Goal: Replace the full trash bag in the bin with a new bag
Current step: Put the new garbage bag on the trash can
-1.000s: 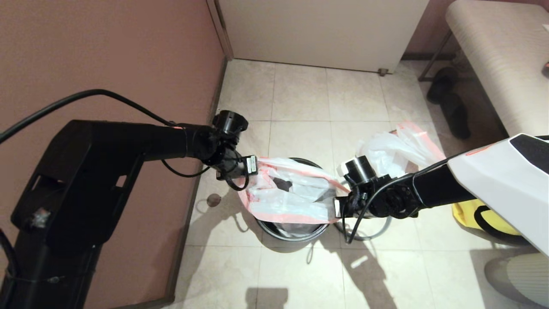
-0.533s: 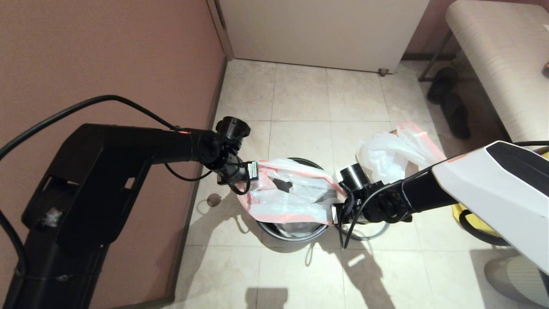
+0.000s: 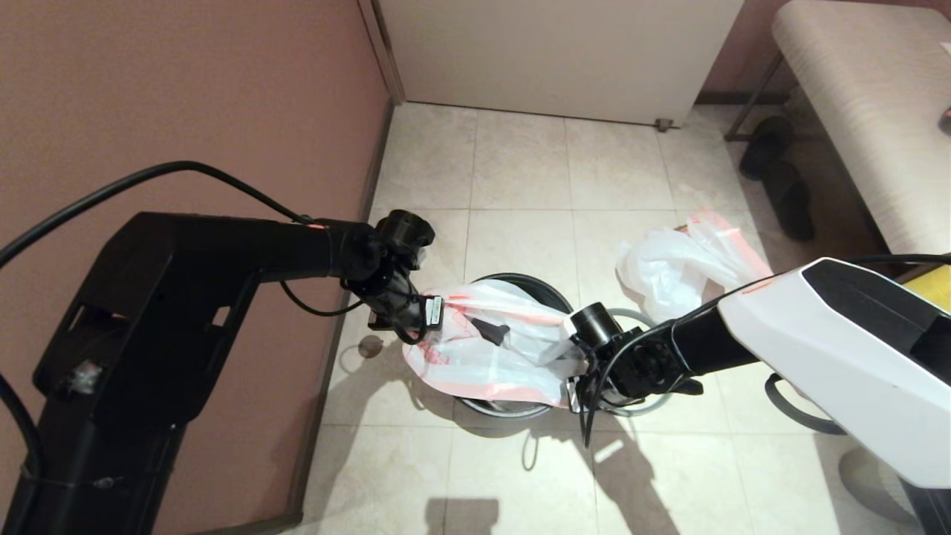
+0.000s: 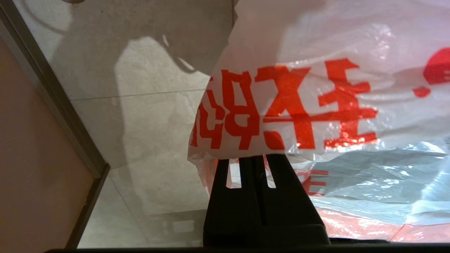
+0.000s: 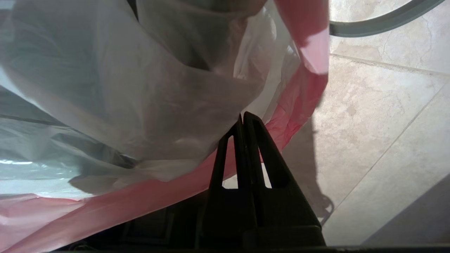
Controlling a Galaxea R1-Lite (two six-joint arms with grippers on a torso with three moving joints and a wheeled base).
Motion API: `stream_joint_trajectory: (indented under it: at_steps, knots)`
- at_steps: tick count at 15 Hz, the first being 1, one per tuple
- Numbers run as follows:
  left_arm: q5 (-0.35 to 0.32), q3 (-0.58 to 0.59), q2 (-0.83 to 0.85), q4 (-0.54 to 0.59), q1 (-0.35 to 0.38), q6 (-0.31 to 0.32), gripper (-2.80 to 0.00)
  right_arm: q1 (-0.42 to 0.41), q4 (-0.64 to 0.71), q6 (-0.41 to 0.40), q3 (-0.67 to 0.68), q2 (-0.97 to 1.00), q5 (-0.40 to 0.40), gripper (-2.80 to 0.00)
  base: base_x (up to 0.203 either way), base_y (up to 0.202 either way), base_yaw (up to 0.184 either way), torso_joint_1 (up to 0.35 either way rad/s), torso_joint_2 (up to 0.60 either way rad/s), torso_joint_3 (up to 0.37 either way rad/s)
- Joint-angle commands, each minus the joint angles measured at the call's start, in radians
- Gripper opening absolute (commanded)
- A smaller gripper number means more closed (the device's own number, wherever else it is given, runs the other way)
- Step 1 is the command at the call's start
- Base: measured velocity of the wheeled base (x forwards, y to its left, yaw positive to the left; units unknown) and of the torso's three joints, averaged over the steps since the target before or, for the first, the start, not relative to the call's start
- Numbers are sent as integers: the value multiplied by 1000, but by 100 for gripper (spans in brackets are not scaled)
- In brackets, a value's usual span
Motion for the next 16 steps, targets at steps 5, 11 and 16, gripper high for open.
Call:
stream_joint_trajectory:
  at_steps: [5,11,16]
  knots:
    - [6,-14,99,10,0,30,-280,2,37,13,-67,78,-1,-280,0,0,0,0,0,0]
    - [110,-18,145,-63,1,30,-280,-50,40,65,-226,177,-1,-280,0,0,0,0,0,0]
    - [158,-23,155,-73,5,31,-280,-103,46,97,-293,249,-50,-280,0,0,0,0,0,0]
